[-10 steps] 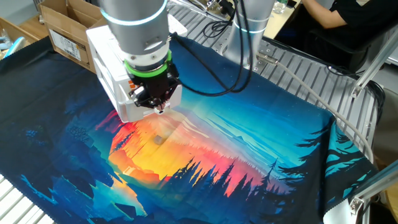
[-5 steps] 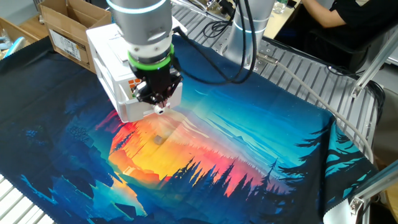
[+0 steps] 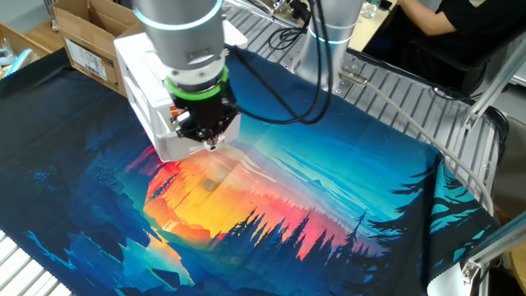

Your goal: Grasp the handle and close the drawer

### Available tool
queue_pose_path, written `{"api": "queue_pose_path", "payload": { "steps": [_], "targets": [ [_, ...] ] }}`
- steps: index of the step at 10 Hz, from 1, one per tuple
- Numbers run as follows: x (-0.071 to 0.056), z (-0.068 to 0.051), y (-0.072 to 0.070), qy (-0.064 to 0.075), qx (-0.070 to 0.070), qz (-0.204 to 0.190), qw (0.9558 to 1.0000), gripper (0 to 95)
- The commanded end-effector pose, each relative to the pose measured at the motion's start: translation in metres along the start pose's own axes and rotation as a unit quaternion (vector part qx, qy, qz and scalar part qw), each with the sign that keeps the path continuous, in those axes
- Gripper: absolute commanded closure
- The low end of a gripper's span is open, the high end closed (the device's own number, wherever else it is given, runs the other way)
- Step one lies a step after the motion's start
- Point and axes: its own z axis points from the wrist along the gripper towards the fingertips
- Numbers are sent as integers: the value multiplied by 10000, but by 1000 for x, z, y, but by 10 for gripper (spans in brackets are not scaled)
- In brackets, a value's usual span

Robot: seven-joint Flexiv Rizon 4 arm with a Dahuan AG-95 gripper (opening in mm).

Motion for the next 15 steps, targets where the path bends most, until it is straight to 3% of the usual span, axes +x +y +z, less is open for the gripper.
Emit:
{"api": "queue_pose_path", "payload": {
  "steps": [1,2,3,5,6,13,15],
  "targets": [
    [1,-1,2,-170,-65,121,9998,950],
    [1,-1,2,-192,-58,143,9997,950],
    [1,-1,2,-200,-46,171,9996,760],
    [1,0,2,-215,-66,362,9991,760],
    [1,0,2,-254,-98,483,9985,570],
    [2,3,3,-257,-125,1015,9944,570],
    [2,10,2,-268,-140,1078,9937,570]
  ]
}}
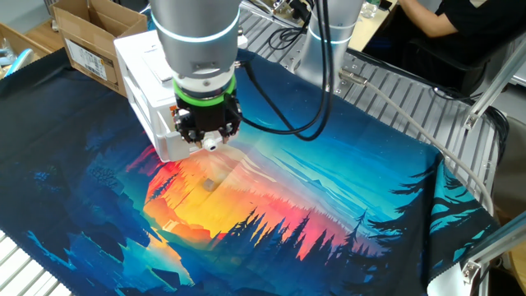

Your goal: Grasp the handle and close the drawer

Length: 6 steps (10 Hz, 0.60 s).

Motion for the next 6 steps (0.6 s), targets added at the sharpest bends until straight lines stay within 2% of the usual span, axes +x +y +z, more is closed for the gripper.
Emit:
{"api": "queue_pose_path", "payload": {
  "steps": [1,6],
  "targets": [
    [-2,0,-1,21,-18,16,10000,570],
    [-2,5,3,69,-42,-55,10000,570]
  ]
}}
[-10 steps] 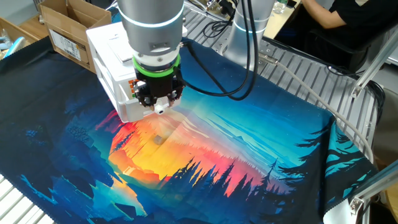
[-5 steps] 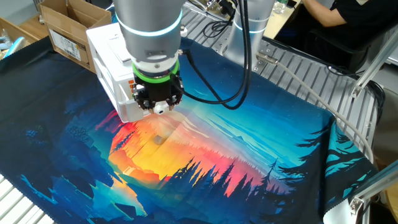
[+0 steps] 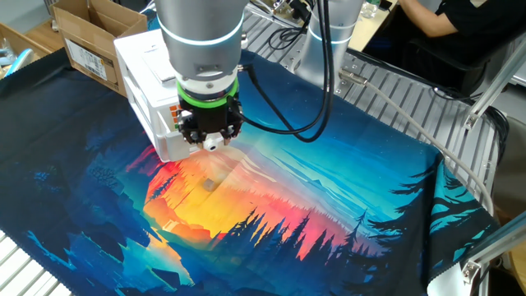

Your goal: Grasp the handle and close the drawer

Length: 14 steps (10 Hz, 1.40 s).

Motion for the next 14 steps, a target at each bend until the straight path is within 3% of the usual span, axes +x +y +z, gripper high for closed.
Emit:
{"api": "queue_pose_path", "payload": {
  "steps": [1,7,12,13,14],
  "targets": [
    [-1,3,2,1,-2,-25,10000,570],
    [-6,24,1,33,-50,-78,10000,570],
    [-7,29,4,33,-50,-130,9999,570],
    [-7,30,5,37,-49,-143,9999,760],
    [-8,30,5,35,-50,-131,9999,760]
  ]
}}
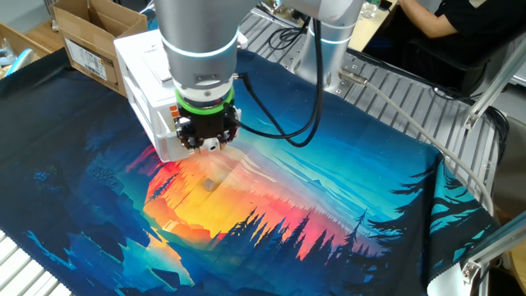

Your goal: Grasp the handle and close the drawer

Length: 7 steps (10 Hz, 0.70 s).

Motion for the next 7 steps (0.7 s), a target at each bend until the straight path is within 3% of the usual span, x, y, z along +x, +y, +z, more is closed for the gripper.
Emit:
{"api": "queue_pose_path", "payload": {
  "steps": [1,6,7],
  "targets": [
    [-2,0,-1,9,-7,8,10000,760],
    [-2,1,-1,-31,-46,-34,10000,760],
    [-2,1,-2,-46,-47,-82,9999,950]
  ]
}}
